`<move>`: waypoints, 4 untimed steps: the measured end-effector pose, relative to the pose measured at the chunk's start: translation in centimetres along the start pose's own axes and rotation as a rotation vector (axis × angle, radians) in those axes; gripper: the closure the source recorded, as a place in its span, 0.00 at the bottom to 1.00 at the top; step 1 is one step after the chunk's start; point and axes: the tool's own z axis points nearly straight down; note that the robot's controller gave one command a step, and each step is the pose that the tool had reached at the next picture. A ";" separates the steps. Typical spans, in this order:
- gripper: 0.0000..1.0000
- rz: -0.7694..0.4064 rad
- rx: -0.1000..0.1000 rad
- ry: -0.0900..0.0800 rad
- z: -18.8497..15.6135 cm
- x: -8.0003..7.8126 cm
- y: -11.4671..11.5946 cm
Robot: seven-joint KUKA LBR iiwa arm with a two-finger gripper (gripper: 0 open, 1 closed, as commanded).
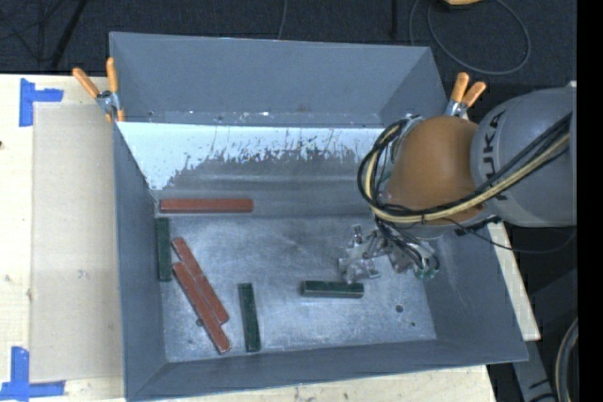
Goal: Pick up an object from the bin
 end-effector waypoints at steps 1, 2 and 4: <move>0.00 -0.002 -0.003 0.011 0.5 0.4 0.1; 0.00 -0.002 -0.003 0.010 0.5 0.4 0.1; 1.00 -0.023 -0.009 0.004 0.5 7.4 8.4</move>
Offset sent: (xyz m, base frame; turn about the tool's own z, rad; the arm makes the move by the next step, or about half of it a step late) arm 0.0000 0.0000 0.0000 0.0000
